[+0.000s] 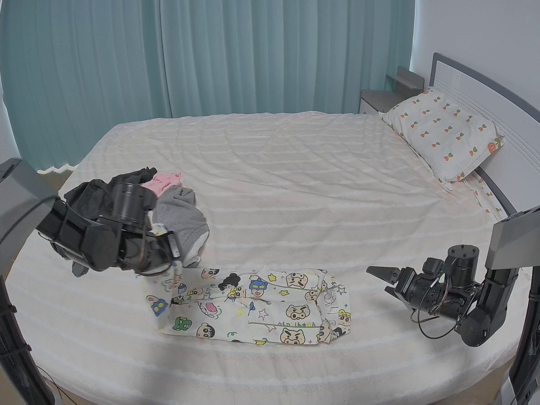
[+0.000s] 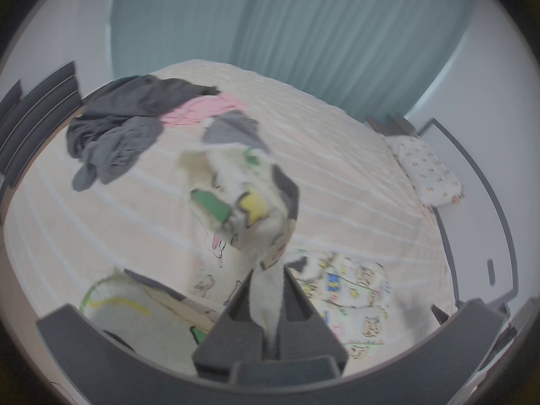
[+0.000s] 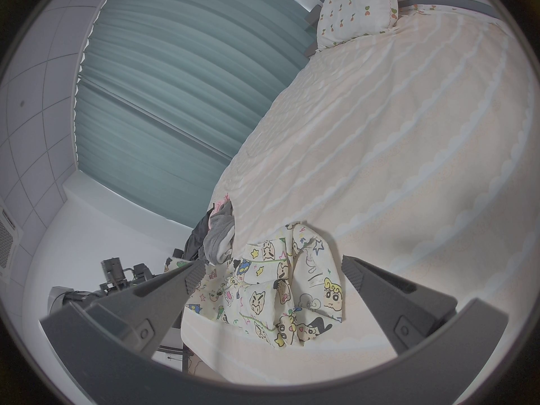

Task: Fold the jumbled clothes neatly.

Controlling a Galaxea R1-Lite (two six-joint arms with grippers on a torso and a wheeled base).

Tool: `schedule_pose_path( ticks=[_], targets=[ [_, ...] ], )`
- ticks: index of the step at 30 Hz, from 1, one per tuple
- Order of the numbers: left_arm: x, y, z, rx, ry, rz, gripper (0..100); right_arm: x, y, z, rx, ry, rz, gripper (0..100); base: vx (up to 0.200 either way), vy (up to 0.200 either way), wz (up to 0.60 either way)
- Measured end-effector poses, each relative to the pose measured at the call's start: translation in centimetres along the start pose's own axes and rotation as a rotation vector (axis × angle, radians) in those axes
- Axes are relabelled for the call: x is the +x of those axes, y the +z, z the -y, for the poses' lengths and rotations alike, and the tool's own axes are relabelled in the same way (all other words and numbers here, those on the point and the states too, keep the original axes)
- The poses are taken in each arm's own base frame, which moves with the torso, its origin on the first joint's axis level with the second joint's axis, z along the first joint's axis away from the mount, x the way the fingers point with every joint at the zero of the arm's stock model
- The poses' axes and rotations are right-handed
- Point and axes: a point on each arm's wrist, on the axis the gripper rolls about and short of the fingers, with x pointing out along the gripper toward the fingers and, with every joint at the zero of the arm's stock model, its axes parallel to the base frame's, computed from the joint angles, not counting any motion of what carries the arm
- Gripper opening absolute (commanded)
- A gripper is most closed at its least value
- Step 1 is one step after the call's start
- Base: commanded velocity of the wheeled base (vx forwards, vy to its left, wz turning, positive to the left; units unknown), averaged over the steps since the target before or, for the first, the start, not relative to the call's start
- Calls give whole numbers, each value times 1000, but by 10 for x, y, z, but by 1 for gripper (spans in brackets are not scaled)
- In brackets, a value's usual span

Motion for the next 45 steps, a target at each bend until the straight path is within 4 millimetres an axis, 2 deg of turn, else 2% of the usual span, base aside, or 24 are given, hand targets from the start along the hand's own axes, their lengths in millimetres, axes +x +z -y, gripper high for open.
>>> schedule_pose_path(
  ticks=[1, 6, 10, 13, 20, 28, 39, 45],
  targets=[
    [0, -6, 17, 25, -21, 2, 0, 0, 0, 0, 0, 0, 0, 100, 0, 0, 0],
    [5, -25, 72, 103, -108, 6, 0, 0, 0, 0, 0, 1, 0, 100, 0, 0, 0],
    [14, -37, 100, 138, -158, -1, 0, 0, 0, 0, -1, 1, 0, 100, 0, 0, 0],
    [20, -43, 112, 154, -191, -15, 0, 0, 0, 0, -1, 1, -1, 100, 0, 0, 0],
    [28, -49, 125, 153, -330, -111, 0, 1, -1, -1, -2, 3, -2, 100, 0, 0, 0],
    [31, -52, 130, 185, -439, -151, 0, 1, -1, -1, -2, 3, -2, 100, 0, 0, 0],
    [38, -55, 131, 256, -528, -191, 0, 1, -1, -1, -4, 4, -3, 100, 0, 0, 0],
    [49, -51, 138, 287, -565, -175, 0, 1, -1, -1, -4, 3, -2, 100, 0, 0, 0]
  ],
)
